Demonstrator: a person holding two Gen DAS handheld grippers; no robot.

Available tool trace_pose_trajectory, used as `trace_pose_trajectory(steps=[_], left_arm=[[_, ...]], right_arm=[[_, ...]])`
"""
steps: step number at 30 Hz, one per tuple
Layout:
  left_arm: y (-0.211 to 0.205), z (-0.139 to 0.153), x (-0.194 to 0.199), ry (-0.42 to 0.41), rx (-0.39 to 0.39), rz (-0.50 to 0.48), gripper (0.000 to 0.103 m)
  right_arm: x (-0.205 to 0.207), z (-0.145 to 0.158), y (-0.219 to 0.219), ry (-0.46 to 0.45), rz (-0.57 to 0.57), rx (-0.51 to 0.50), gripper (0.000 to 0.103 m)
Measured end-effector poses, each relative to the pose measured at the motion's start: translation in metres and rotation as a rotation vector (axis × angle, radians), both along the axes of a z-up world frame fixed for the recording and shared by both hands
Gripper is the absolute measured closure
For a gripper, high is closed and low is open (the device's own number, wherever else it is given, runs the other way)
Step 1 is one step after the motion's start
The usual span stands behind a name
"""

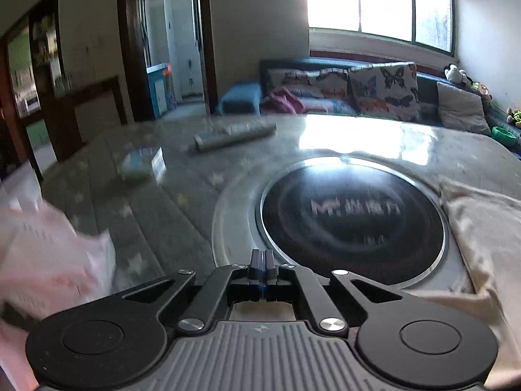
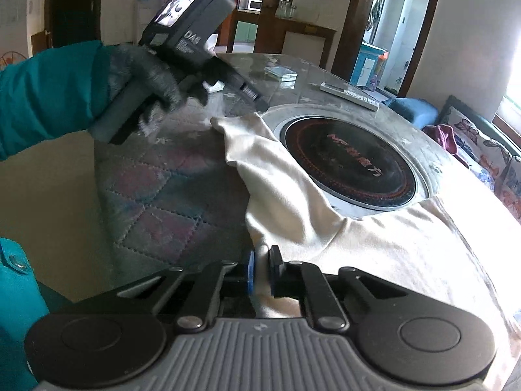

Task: Fold clothes
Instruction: 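Grasp the sweatshirt edge with the left tool while the right tool smooths the fabric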

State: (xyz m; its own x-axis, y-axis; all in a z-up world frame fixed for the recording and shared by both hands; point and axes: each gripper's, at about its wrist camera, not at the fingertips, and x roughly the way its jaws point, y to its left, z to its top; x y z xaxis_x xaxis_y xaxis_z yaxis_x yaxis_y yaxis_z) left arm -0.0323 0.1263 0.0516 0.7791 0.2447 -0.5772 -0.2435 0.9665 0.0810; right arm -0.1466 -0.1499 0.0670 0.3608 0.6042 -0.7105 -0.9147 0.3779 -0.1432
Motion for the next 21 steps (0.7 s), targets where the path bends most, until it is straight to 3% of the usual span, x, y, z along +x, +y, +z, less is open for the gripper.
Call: trace_pose_trajectory(steps=[2,5,8,10,11,12,14,19,20,21], left_arm=[[-0.001,0.001,0.004,-0.004,0.019,0.003,0.103],[0.005,0.000,0.006,0.021,-0.048,0.001,0.103],[0.004,-0.003,0.001,0.038,-0.052,-0.005,0.096],[0.002,-0.004,-0.002,0.045,-0.059,-0.016,0.086],[0.001,-0.005,-0.003,0.048,-0.061,-0.016,0.078],[0.001,-0.006,-0.004,0.055,-0.062,-0.015,0.062],[0.001,-0.011,-0.006,0.066,-0.056,-0.002,0.051],[0.000,-0.026,-0.005,0.112,-0.061,-0.028,0.054],[0.000,-0.026,-0.006,0.107,-0.068,-0.034,0.063],[0.001,-0.026,-0.005,0.104,-0.079,-0.041,0.079]], right_arm=[[-0.001,-0.006,0.001,0.011,0.007,0.000,0.095],[-0.003,-0.013,0.001,0.015,0.010,-0.009,0.095],[-0.003,-0.014,0.000,0.018,0.013,-0.011,0.095],[-0.001,-0.013,0.000,0.024,0.012,-0.011,0.094],[-0.001,-0.013,0.000,0.024,0.012,-0.011,0.094],[0.000,-0.013,0.000,0.024,0.012,-0.011,0.093],[0.000,-0.014,0.000,0.026,0.015,-0.011,0.092],[-0.001,-0.014,0.000,0.027,0.014,-0.009,0.092],[-0.001,-0.014,0.000,0.028,0.013,-0.009,0.092],[-0.001,-0.014,0.000,0.028,0.012,-0.010,0.092]])
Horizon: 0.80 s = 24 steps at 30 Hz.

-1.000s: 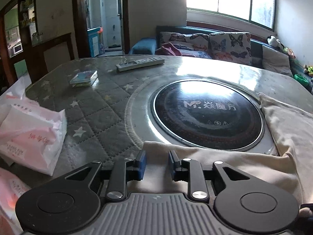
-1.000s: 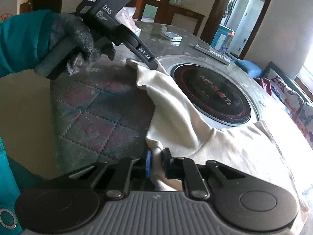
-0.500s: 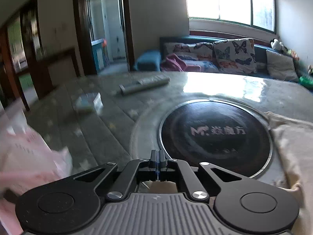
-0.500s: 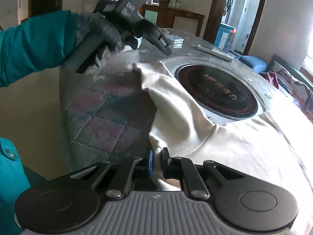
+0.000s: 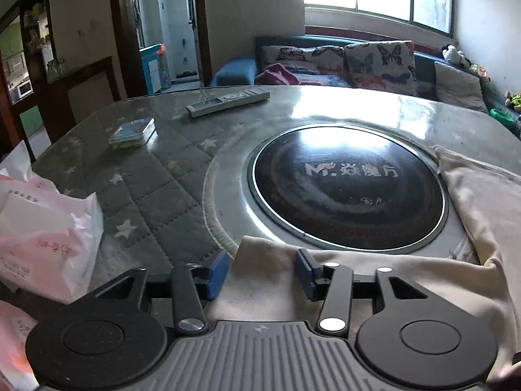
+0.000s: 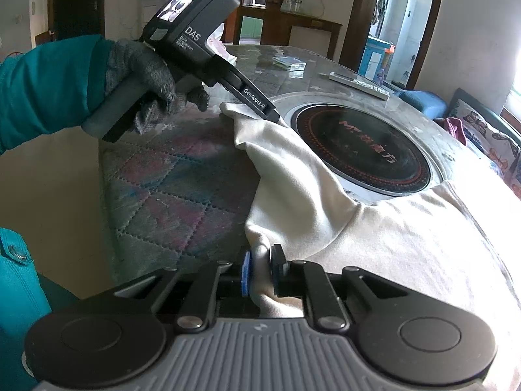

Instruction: Fold clothes

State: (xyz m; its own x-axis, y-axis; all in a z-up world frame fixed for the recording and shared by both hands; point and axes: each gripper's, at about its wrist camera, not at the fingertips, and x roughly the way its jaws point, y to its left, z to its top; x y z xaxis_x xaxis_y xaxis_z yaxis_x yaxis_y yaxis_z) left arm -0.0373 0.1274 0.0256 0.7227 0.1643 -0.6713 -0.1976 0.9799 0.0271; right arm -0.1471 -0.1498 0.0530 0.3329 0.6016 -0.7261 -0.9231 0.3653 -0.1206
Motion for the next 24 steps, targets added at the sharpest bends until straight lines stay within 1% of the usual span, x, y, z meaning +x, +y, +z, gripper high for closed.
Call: trace_pose_trajectory(steps=[1,3,6,10,13,15,19,22,24], left_arm=[[0.001,0.001,0.001,0.000,-0.007,-0.004,0.086],[0.000,0.002,0.003,-0.002,-0.010,-0.009,0.093],[-0.003,0.007,0.004,-0.022,0.017,-0.011,0.094],[-0.005,0.026,0.007,-0.084,0.048,-0.007,0.094],[-0.009,0.035,0.012,-0.115,0.079,-0.015,0.094],[-0.010,0.034,0.017,-0.110,0.088,-0.014,0.094],[-0.007,0.018,0.029,-0.060,0.105,0.003,0.094],[-0.003,0.004,0.033,-0.015,0.092,0.024,0.094],[-0.001,-0.002,0.033,-0.005,0.093,0.028,0.093]], right_arm=[[0.000,0.000,0.000,0.001,-0.001,0.000,0.092],[0.000,0.000,0.000,0.001,-0.002,-0.001,0.092],[0.001,0.001,0.001,0.002,-0.005,-0.001,0.092],[0.001,0.001,0.000,0.005,-0.006,-0.002,0.092],[0.000,0.000,0.001,0.001,-0.005,-0.004,0.091],[0.000,0.000,0.002,0.001,-0.006,-0.002,0.090],[-0.003,-0.001,0.004,-0.001,0.001,0.000,0.082],[-0.005,-0.001,0.005,-0.003,0.005,0.001,0.081],[-0.006,0.001,0.005,0.003,0.009,0.006,0.079]])
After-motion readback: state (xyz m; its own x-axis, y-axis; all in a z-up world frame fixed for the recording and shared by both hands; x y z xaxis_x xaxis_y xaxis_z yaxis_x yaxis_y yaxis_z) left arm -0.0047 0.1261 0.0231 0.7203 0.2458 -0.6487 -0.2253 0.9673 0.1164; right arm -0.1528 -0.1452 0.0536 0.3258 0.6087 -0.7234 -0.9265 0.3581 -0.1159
